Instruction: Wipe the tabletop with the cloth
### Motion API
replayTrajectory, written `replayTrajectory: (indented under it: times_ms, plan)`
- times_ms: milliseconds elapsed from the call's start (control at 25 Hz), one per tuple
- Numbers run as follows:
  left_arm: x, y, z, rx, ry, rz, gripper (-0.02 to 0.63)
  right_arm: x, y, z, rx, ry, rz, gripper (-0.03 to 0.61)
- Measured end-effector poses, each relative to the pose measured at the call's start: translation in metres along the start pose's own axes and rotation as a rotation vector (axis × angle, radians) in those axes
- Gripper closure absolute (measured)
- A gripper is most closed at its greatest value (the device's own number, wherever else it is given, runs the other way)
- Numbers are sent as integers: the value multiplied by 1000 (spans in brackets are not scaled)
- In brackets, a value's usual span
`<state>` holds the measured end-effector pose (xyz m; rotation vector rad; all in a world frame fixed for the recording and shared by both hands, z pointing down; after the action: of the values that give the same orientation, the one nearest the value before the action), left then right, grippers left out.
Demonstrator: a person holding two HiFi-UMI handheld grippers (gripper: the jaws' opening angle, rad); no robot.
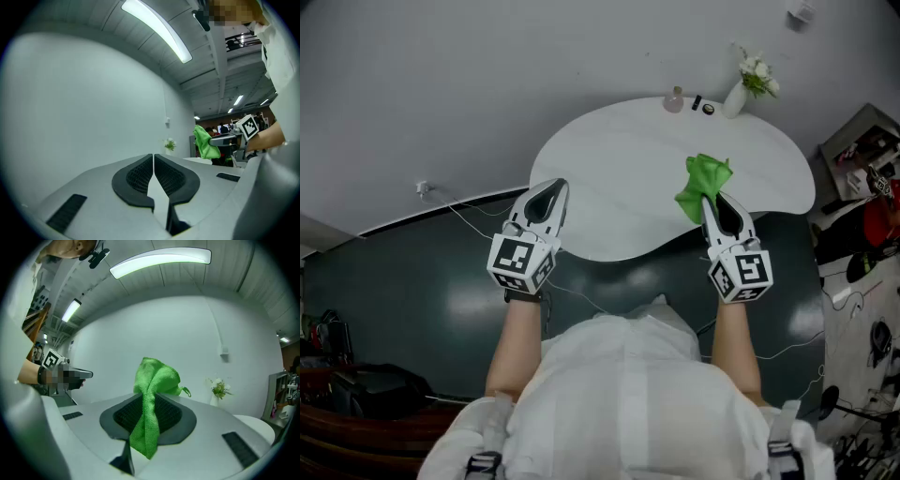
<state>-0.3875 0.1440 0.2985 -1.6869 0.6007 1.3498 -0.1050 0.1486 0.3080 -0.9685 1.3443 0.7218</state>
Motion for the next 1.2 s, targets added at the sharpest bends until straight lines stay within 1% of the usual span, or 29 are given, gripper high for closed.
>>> replayTrajectory:
  times_ms: [480,600,720,840,1000,1080,1200]
  plan:
    - [-2,1,6,17,11,-6,589,2,-1,1,8,-15,4,499]
    - [-5,2,7,21,16,-3,589,2,-3,1,14,-30,-10,497]
    - [-7,2,3,33,24,3,589,2,-9,1,33,-34,-45,497]
    - [-12,0,-8,53,44,16,589,-2,-26,-4,45,-6,-64,497]
    - [-18,-10,-31,90,79,29,589,-10,-60,-18,77,66,-76,497]
    - [-14,-16,-43,111,94,28,589,-12,-78,-28,102,103,-64,497]
    - [-8,-22,-55,146,113,21,589,-15,-96,-51,142,164,-17,495]
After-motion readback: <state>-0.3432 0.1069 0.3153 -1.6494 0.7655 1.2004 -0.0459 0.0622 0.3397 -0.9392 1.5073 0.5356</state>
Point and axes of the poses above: the fingertips, and each gripper's own axes: z backward along the fingers, y to its left, x out of its top, the point moved 2 cm from there along z, backward along the fingers, and after that the axes turned 14 degrees about -z, right-handed, at the moved point
